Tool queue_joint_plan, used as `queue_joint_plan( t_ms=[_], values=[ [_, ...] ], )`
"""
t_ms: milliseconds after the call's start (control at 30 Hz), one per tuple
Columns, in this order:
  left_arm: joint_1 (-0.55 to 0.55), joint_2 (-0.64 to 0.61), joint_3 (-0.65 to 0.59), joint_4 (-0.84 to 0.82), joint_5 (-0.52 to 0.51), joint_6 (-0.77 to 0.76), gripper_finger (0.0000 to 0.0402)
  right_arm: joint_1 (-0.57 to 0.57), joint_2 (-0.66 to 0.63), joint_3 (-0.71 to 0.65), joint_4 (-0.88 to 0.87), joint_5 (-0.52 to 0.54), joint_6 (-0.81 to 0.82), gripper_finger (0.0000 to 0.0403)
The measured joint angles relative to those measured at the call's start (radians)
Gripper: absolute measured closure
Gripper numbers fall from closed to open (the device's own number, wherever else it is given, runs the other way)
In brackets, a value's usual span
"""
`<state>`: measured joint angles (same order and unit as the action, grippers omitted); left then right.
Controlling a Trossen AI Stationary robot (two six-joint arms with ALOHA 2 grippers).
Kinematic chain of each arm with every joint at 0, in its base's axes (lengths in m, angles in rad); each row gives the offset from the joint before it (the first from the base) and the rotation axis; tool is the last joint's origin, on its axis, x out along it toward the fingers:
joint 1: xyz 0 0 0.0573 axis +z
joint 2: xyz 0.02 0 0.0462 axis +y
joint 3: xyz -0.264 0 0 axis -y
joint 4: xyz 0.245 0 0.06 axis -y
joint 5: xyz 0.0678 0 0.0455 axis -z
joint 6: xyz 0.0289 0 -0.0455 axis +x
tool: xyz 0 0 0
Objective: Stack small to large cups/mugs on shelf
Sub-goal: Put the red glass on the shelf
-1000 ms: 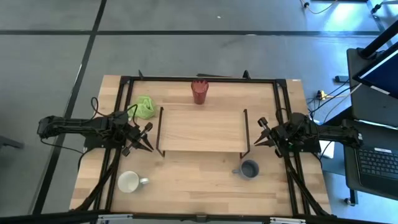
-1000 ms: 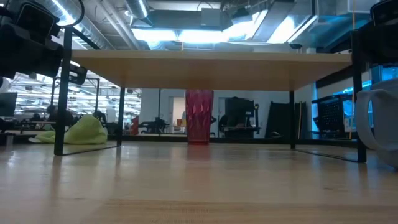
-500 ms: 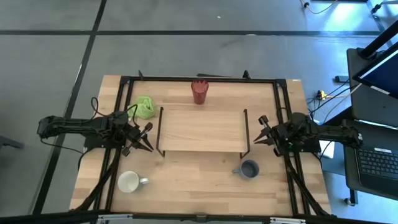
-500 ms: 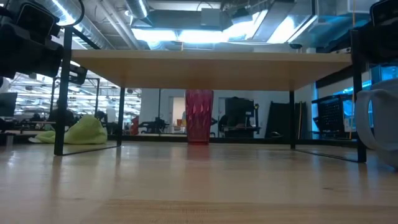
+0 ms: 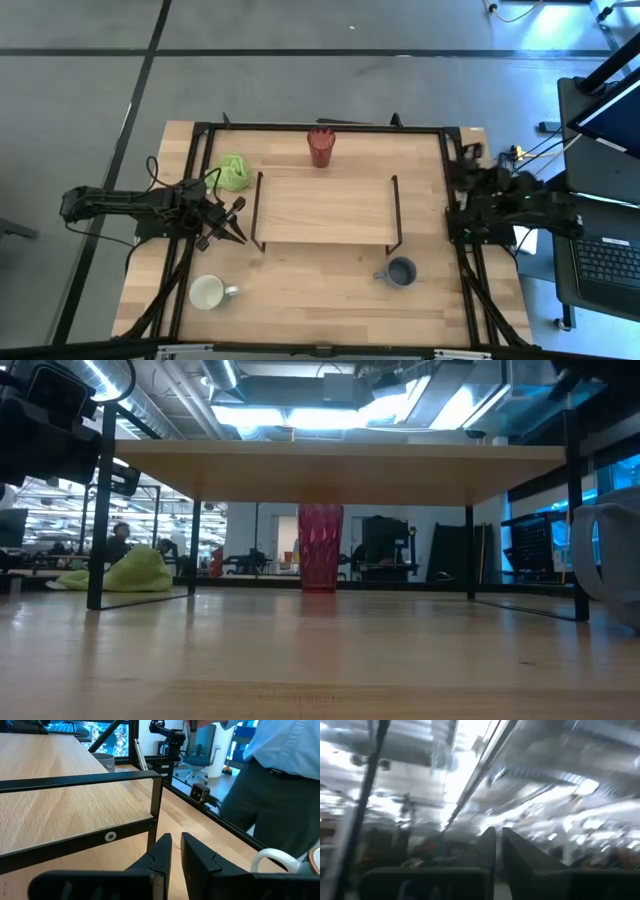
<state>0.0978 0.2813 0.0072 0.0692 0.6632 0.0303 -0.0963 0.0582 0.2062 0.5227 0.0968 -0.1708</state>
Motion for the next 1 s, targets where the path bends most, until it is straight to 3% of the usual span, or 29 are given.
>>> queue_joint_plan(
  t_ms=[133,667,1000],
  values=[
    [0.0,0.0,0.0,0.001,-0.035,0.055,0.0366,0.0,0.0,0.062,-0.042,0.0,-0.098,0.0369],
    [0.0,0.0,0.0,0.001,-0.167,0.058,0.0366,0.0,0.001,0.082,-0.092,-0.002,-0.093,0.0369],
    [0.0,0.0,0.0,0.001,-0.176,0.058,0.0366,0.0,0.001,0.083,-0.525,-0.002,-0.069,0.0369]
  ],
)
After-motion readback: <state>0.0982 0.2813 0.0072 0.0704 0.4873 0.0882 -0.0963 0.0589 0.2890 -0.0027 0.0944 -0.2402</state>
